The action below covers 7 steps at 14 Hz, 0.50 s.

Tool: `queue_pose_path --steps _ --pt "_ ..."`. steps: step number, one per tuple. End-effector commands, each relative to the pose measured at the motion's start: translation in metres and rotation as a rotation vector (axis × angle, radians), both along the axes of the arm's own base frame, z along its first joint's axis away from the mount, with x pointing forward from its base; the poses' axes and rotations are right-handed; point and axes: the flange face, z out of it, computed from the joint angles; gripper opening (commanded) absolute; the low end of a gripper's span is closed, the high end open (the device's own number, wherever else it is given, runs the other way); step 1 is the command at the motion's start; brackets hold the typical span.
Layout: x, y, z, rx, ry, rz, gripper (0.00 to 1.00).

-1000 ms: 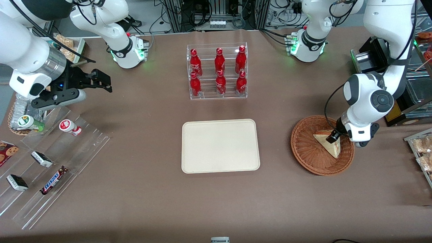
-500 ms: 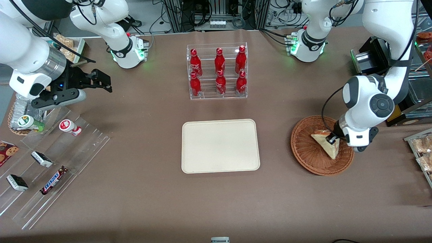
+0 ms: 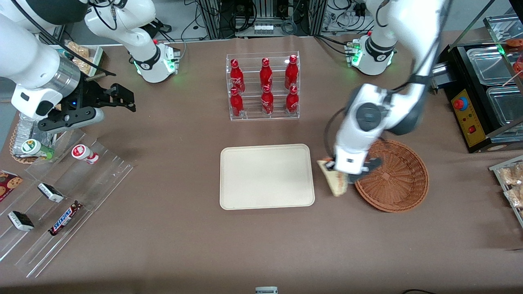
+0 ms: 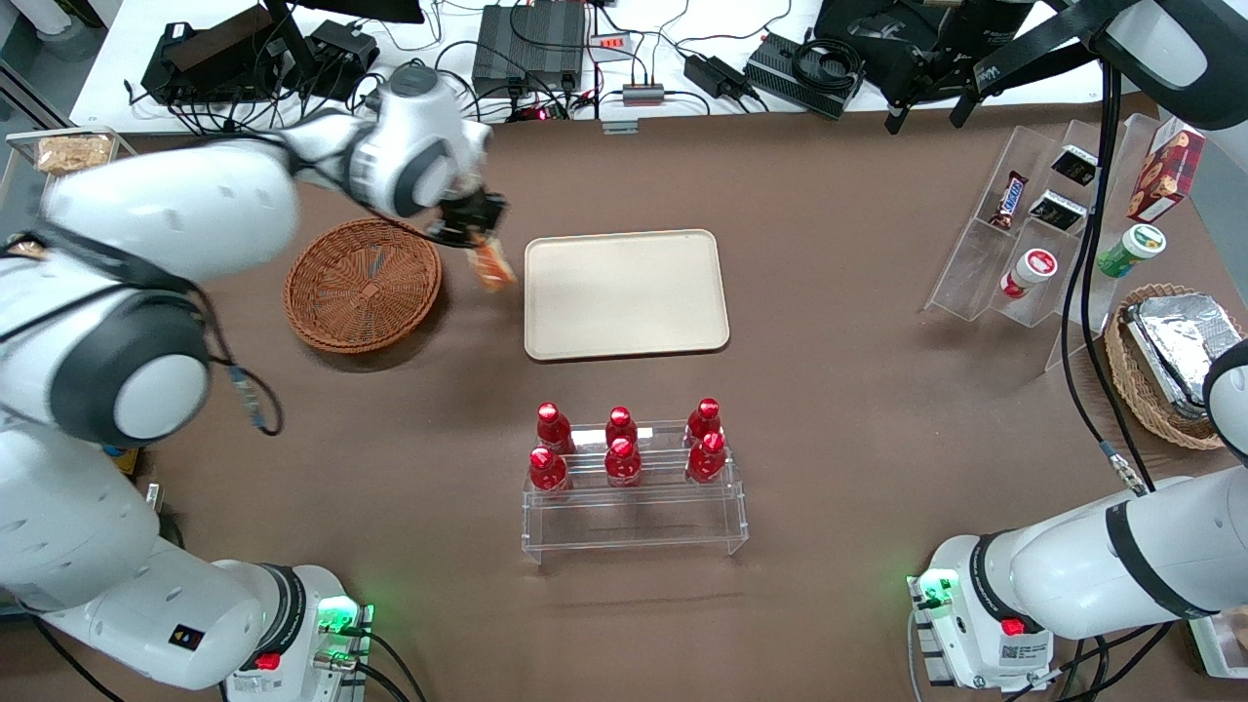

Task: Place sandwich from basket to tray
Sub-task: 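Lift the sandwich and carry it over the cream tray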

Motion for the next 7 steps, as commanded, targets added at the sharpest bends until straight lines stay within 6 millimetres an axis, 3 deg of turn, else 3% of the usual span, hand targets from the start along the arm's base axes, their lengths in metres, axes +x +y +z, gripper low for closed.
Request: queue_pose_path --steps 1,3,7 --pt "-0.004 -0.089 -0.025 0.041 -0.048 -0.040 0.03" --pt "-0.018 -0.133 -0.040 0.045 -0.069 -0.110 0.03" --pt "-0.039 -0.178 -0.060 0.020 -0.095 -0.196 0.03"
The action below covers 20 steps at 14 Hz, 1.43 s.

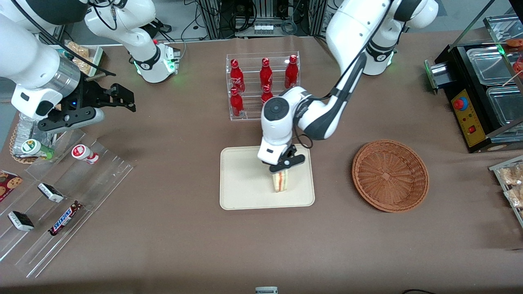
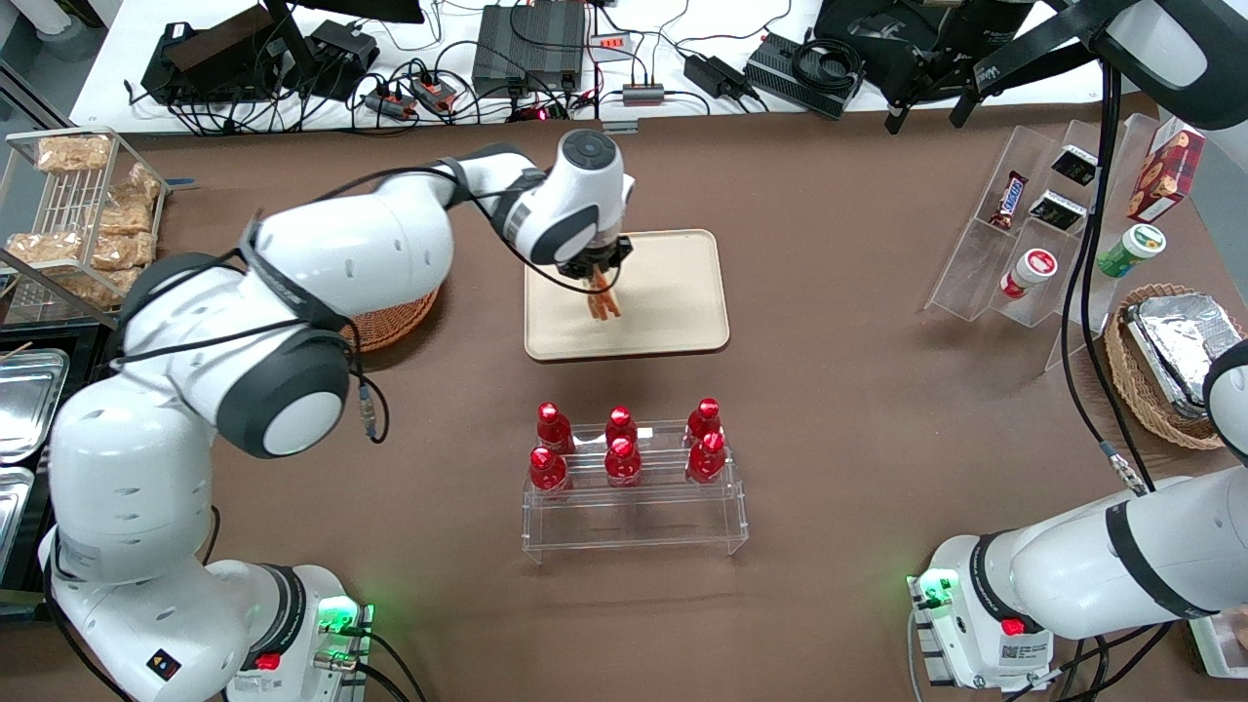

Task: Place sandwich from basket to tray
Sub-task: 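Lower the sandwich onto the tray, open the left gripper, withdraw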

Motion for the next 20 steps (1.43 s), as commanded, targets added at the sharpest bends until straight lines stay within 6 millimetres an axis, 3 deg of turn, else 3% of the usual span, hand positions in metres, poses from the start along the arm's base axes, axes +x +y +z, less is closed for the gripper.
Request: queue_pose_path --steps 1,4,5,6,7,8,9,13,15,17,20 --pt "-0.003 -0.022 -0.011 -0.005 -0.047 -0.052 0.03" --pt "-0.011 -0.028 -0.023 0.011 -0.059 -0.089 0.07" --pt "-0.012 -0.028 -0.026 0.019 -0.057 -0.102 0.14" --pt "-0.011 -0.028 -0.024 0.021 -0.062 -0.114 0.43" --pt "-0.011 -0.028 -0.023 0.018 -0.063 -0.109 0.87" --pt "-0.010 -0.029 -0.019 0.007 -0.061 -0.081 1.00" --pt "-0.009 -0.029 -0.013 0.003 -0.064 -0.072 1.00" --pt "-0.001 -0.017 0.067 -0.005 -0.100 -0.058 1.00" --pt "0.019 0.021 0.121 -0.001 -0.110 -0.009 1.00" --pt "0.018 0.045 0.161 0.026 -0.080 0.017 1.00" --pt "0.050 0.109 0.185 0.042 -0.060 0.127 1.00"
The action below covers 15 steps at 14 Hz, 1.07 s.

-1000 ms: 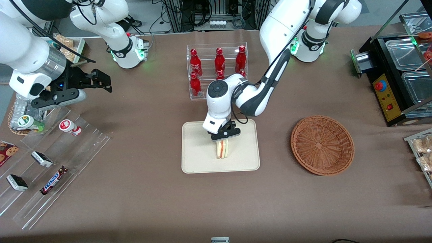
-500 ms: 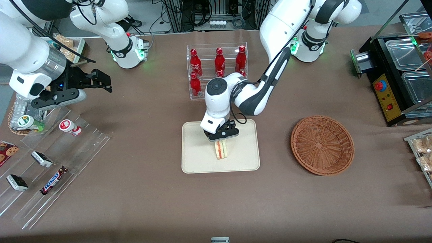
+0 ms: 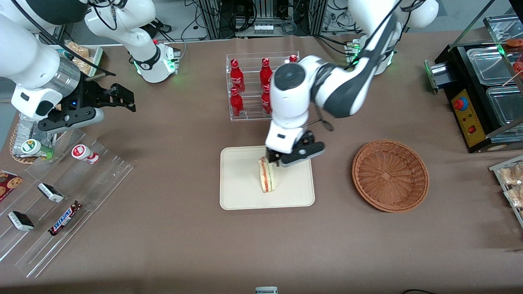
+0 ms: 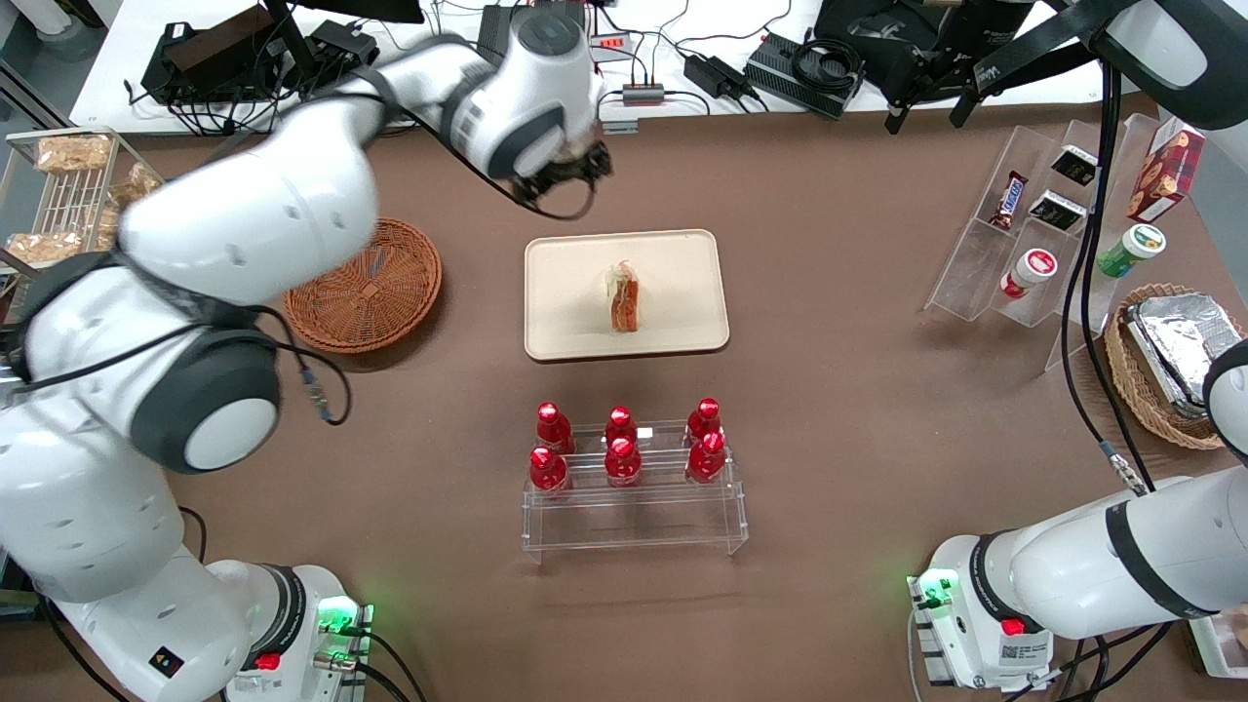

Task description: Place sandwich from basket to tray

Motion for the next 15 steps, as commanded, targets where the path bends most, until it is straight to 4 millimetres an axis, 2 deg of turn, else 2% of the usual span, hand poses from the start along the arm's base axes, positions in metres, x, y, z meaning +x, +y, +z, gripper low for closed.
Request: queue_pose_path --steps 1,3,4,8,11,13,15 --pt "0.021 0.056 0.006 0.002 0.016 0.073 1.00" --pt "0.040 0.102 0.019 0.005 0.013 0.101 1.00" --pt "0.044 0.118 0.024 0.020 0.034 0.077 1.00" --pt "0.053 0.213 0.053 0.023 0.172 -0.012 1.00" --pt "0.048 0.279 0.072 0.034 0.236 -0.075 1.00" --pt "0.037 0.316 0.085 0.039 0.266 -0.142 1.00" --pt "0.020 0.341 0.113 -0.007 0.256 -0.202 1.00"
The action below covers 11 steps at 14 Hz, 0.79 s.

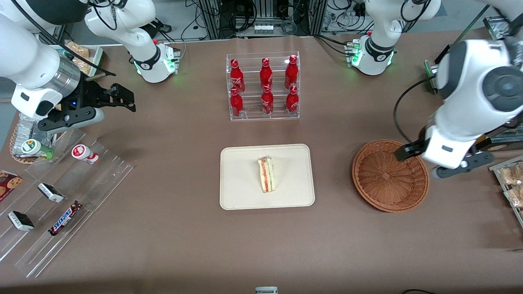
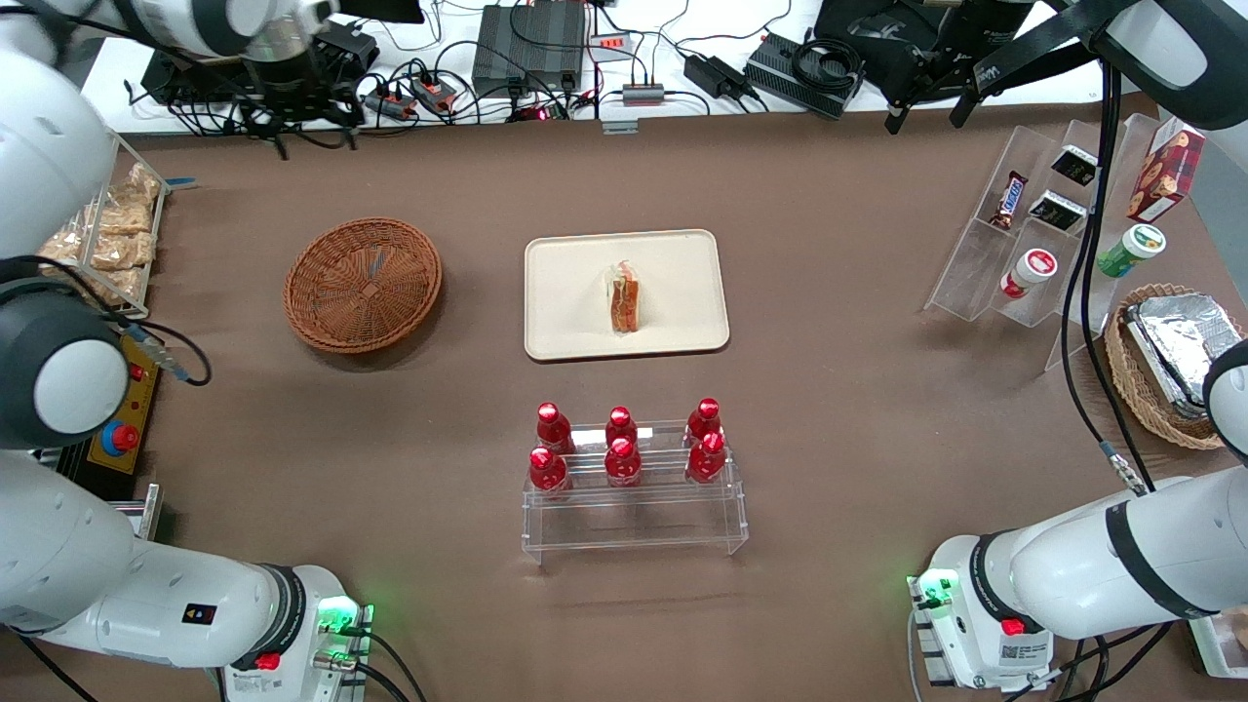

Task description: Place sandwich from basket to tray

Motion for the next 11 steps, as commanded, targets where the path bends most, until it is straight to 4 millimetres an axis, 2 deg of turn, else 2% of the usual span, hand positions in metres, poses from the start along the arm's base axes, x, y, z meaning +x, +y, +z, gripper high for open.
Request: queue_pose_path --steps 1,2,4,5,7,11 --pt "-0.037 0.026 0.038 -0.074 0.004 -0.084 1.00" --pt "-0.049 0.037 0.053 -0.090 0.007 -0.121 1.00" --pt "-0.065 0.054 0.070 -0.116 0.041 -0.187 1.00" --pt "-0.068 0.062 0.075 -0.131 0.044 -0.210 1.00" --pt "-0.067 0.093 0.082 -0.148 0.029 -0.206 1.00" --pt "-0.064 0.096 0.080 -0.143 0.018 -0.208 1.00"
